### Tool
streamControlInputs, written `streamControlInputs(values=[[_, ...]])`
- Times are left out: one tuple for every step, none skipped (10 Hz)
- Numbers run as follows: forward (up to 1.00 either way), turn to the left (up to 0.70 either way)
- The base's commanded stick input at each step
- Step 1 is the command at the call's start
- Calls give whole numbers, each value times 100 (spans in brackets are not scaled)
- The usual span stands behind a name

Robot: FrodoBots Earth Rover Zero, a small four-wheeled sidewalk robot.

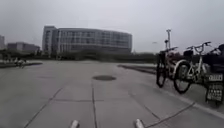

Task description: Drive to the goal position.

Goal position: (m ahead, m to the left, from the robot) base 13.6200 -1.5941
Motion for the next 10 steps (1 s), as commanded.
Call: streamControlInputs(values=[[100, 2], [100, 2], [100, 2], [100, 2], [100, 2], [100, 2], [100, 2], [100, 2], [100, 2], [100, 2]])
